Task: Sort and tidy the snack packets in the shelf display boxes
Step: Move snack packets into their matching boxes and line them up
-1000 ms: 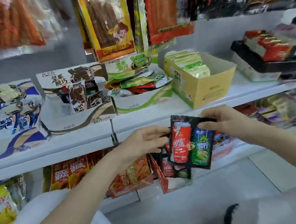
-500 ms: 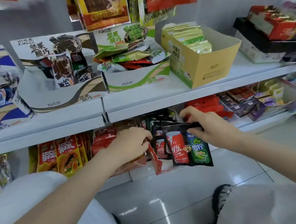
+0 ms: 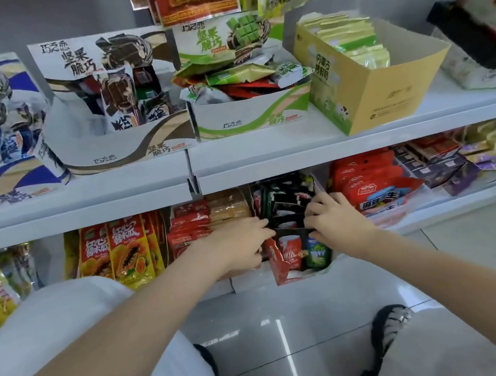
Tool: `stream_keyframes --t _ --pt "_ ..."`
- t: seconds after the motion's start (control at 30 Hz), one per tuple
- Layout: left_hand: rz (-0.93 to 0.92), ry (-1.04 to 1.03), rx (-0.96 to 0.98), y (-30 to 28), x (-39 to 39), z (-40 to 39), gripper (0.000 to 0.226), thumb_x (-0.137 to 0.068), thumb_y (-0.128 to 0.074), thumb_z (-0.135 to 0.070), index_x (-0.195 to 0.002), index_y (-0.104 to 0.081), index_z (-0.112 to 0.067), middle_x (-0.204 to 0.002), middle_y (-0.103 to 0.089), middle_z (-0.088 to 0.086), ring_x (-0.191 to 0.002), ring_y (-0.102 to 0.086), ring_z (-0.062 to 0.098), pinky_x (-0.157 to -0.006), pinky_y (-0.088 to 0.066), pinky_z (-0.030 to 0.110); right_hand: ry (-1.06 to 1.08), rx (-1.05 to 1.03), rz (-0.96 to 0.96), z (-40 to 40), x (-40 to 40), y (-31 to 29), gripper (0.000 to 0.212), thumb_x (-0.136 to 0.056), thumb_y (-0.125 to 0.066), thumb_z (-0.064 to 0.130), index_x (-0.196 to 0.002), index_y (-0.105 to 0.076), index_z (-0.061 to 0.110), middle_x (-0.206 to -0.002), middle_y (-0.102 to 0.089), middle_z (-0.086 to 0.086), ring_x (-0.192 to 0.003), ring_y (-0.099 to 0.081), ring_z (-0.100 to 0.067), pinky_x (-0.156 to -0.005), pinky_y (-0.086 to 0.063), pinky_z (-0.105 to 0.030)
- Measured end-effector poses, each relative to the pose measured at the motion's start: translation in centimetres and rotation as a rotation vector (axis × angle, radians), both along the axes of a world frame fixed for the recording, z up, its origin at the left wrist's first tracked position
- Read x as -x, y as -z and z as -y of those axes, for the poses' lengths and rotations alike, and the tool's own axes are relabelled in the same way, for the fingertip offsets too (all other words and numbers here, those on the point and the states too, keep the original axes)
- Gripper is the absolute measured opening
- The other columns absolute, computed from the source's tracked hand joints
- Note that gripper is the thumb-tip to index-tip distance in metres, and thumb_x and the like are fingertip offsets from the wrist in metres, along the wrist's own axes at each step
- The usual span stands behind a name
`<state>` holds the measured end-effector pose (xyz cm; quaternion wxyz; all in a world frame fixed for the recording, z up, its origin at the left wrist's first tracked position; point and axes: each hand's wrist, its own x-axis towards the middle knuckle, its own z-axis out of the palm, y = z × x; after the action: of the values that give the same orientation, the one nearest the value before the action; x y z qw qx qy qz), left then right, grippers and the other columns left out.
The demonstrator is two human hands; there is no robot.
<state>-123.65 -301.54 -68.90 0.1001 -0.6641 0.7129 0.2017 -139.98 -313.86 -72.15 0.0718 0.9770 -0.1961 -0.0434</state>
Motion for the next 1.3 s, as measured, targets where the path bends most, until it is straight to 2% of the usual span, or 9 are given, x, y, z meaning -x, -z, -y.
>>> stream_keyframes --t 0.07,0.13,0.2,0.33,0.53,0.7,0.87,1.1,1.3 --pt "-0.002 0.000 -0.023 0.1 0.2 0.1 0.058 -0.093 -0.044 -0.019 -0.147 -0.021 -0.016 -0.156 -0.012 0.008 -0.142 -0.017 0.022 -0.113 -0.024 0.032 0.090 0.036 -0.102 -0.6 -0.2 0.3 0.027 -0.055 -0.085 0.024 -0.077 -0.073 0.015 -0.099 -0.066 -0.009 -0.100 -0.059 -0.031 -0.079 -0.049 -0.044" --pt "-0.017 0.000 -0.030 0.1 0.4 0.1 0.057 -0.095 -0.042 -0.020 -0.147 -0.020 -0.015 -0.156 -0.010 0.009 -0.142 -0.016 0.022 -0.110 -0.027 0.029 0.167 0.023 -0.127 -1.0 -1.1 1.0 0.028 -0.078 -0.068 0.021 -0.104 -0.066 0.011 -0.137 -0.041 -0.017 -0.129 -0.034 -0.035 -0.103 -0.032 -0.047" --pt "-0.036 -0.011 -0.040 0.2 0.3 0.1 0.057 -0.095 -0.042 -0.021 -0.147 -0.019 -0.015 -0.157 -0.006 0.009 -0.143 -0.015 0.022 -0.109 -0.027 0.028 0.225 0.014 -0.141 -0.6 -1.8 1.2 0.036 -0.086 -0.058 0.026 -0.119 -0.056 0.011 -0.148 -0.024 -0.014 -0.137 -0.020 -0.034 -0.110 -0.021 -0.046" --pt "-0.063 -0.043 -0.053 1.0 -0.5 -0.1 0.058 -0.096 -0.040 -0.020 -0.148 -0.014 -0.019 -0.157 0.003 0.009 -0.144 -0.006 0.021 -0.113 -0.017 0.026 0.191 0.024 -0.204 0.0 -2.6 1.2 0.035 -0.086 -0.059 0.018 -0.120 -0.054 0.016 -0.134 -0.039 -0.010 -0.125 -0.036 -0.029 -0.101 -0.029 -0.043" --pt "-0.029 -0.048 -0.050 1.3 -0.5 -0.4 0.057 -0.097 -0.037 -0.022 -0.148 -0.012 -0.019 -0.155 0.006 0.016 -0.145 0.000 0.025 -0.116 -0.001 0.028 -0.143 0.121 -0.028 1.9 -3.3 2.1 0.036 -0.071 -0.065 -0.002 -0.106 -0.063 0.007 -0.117 -0.059 -0.013 -0.111 -0.054 -0.030 -0.095 -0.039 -0.042" --pt "-0.023 -0.052 -0.052 1.3 -0.2 -0.3 0.056 -0.097 -0.036 -0.022 -0.148 -0.012 -0.021 -0.156 0.006 0.013 -0.145 0.001 0.023 -0.116 -0.001 0.028 0.051 0.146 -0.122 1.7 -2.8 2.1 0.063 -0.081 -0.065 0.033 -0.133 -0.036 0.011 -0.138 -0.033 -0.016 -0.126 -0.035 -0.033 -0.106 -0.027 -0.049" --pt "-0.034 -0.071 -0.014 0.6 -0.1 0.2 0.053 -0.095 -0.039 -0.017 -0.146 -0.024 -0.023 -0.157 -0.006 0.007 -0.143 -0.015 0.023 -0.114 -0.023 0.031 0.043 0.126 -0.016 1.1 -0.3 0.5 0.072 -0.039 -0.090 0.039 -0.098 -0.060 0.011 -0.101 -0.061 -0.016 -0.089 -0.061 -0.034 -0.077 -0.051 -0.049" --pt "-0.143 -0.133 0.535 -4.9 -0.9 -0.5 0.038 -0.094 -0.040 -0.011 -0.130 -0.051 -0.014 -0.135 -0.048 0.001 -0.122 -0.046 0.017 -0.102 -0.037 0.033 -0.094 0.035 0.437 0.3 2.5 -6.9 0.030 -0.082 -0.057 0.024 -0.108 -0.051 0.012 -0.111 -0.054 -0.009 -0.095 -0.048 -0.024 -0.075 -0.043 -0.035" --pt "-0.100 -0.343 1.037 -7.7 -4.4 -0.8 0.036 -0.083 -0.038 -0.012 -0.106 -0.064 -0.006 -0.114 -0.059 0.012 -0.105 -0.055 0.032 -0.089 -0.043 0.044 -0.047 -0.038 0.620 1.2 -1.9 -15.6 0.040 -0.087 -0.056 0.023 -0.119 -0.048 0.001 -0.114 -0.050 -0.018 -0.104 -0.047 -0.029 -0.087 -0.034 -0.029"
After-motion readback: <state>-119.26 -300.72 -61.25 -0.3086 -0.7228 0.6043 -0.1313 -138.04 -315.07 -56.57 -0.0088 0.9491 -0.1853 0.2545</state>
